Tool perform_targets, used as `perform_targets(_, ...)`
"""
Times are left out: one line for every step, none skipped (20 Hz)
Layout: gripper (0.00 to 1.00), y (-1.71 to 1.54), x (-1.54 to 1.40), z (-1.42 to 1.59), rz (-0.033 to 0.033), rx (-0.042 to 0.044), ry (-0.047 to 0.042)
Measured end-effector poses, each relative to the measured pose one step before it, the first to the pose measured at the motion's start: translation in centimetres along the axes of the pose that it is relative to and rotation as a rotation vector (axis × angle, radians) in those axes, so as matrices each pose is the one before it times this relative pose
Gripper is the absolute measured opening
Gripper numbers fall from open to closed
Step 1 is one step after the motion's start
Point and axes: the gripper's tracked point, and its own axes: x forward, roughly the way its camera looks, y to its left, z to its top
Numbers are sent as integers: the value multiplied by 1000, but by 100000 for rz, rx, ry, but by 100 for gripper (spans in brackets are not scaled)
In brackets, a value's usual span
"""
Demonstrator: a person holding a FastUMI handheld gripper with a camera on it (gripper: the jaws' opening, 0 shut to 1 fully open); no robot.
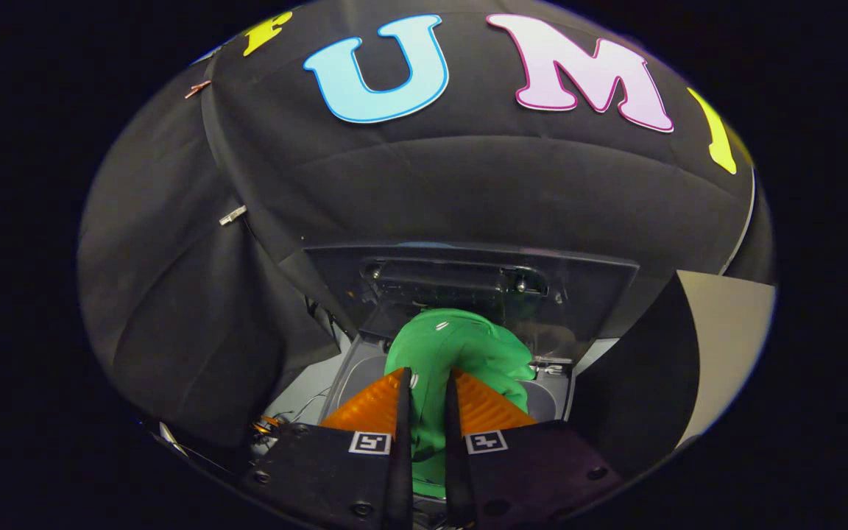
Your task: Put the clothes into the washing machine and then close the washing machine lid.
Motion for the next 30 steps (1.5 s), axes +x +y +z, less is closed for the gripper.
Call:
perform_targets(22, -162, 713, -192, -1525, -51, -241)
perform_targets(22, -246, 758, -248, -1632, 245, -575)
perform_targets(22, -98, 750, -193, -1171, 811, -556)
perform_targets(22, -23, 436, -545, -916, 1215, 238)
perform_targets(22, -9, 751, -637, -211, 1536, 1307)
perform_targets(22, -178, 716, -666, 237, 1472, 2001)
perform_targets(23, 23, 390, -564, 992, 1769, 2427)
perform_targets(38, -431, 653, -402, -1455, 2169, 1020)
perform_targets(54, -148, 162, 200, 249, 1019, -340)
perform_targets(69, -501, 222, 125, -867, 260, -1068)
perform_targets(84, -805, 76, 210, -2401, -318, -760)
perform_targets(100, -537, -302, 319, -1839, -929, -743)
perform_targets(98, -443, 72, -35, -1071, -1459, -67)
perform_targets(98, -272, -148, -11, -1008, -1545, -206)
perform_targets(99, -220, -275, 193, -742, -1605, -821)
perform_targets(100, -112, -112, 54, -447, -2145, -1092)
perform_targets(100, -142, -450, 270, -434, -2260, -1430)
perform_targets(100, -53, -484, 176, 61, -2111, -1464)
perform_targets(100, 98, -545, 148, 577, -1654, -1479)
perform_targets(100, 222, -528, 187, 1001, -1042, -1429)
perform_targets(100, 200, -690, 296, 1572, -543, -1542)
perform_targets(100, 205, -810, 499, 1549, 122, -2101)
perform_targets(100, 131, -637, 428, 1150, -152, -1807)
perform_targets(100, -44, -545, 373, 753, -90, -1783)
perform_targets(100, -180, -521, 689, 228, 62, -2229)
perform_targets(100, -202, -636, 1162, 24, 362, -3129)
perform_targets(100, -269, -520, 1394, -567, 545, -4020)
perform_targets(100, -355, -539, 1798, -798, 517, -5008)
perform_targets(100, -222, -517, 1877, -937, 477, -5758)
perform_targets(100, -282, -562, 2246, -747, 15, -6089)
